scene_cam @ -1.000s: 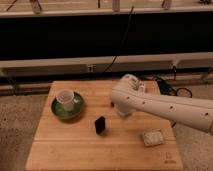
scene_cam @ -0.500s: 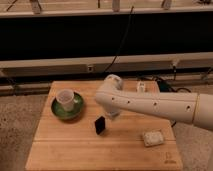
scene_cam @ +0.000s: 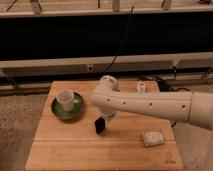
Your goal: Knock the eraser over
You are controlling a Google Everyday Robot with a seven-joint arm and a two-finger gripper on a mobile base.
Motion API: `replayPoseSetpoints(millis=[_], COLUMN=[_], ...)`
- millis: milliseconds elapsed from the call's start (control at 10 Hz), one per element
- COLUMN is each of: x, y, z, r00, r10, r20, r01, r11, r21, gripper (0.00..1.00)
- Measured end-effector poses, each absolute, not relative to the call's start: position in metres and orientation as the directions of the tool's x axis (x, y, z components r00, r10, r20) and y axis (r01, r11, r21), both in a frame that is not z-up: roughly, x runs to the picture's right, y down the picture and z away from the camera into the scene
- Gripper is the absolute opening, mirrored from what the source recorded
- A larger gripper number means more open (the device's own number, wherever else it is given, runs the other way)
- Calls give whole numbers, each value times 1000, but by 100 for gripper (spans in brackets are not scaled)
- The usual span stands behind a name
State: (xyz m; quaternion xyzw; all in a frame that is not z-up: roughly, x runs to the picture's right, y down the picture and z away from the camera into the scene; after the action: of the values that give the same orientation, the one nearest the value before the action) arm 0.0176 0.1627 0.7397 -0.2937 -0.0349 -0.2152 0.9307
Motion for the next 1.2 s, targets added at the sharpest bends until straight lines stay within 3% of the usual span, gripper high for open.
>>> replayPoseSetpoints(millis=[1200], x=[-14], y=[151], z=[745], r00=[873], r10=[-426], r20=[238], r01=[486], r11=[719], r21=[-496], gripper=[2])
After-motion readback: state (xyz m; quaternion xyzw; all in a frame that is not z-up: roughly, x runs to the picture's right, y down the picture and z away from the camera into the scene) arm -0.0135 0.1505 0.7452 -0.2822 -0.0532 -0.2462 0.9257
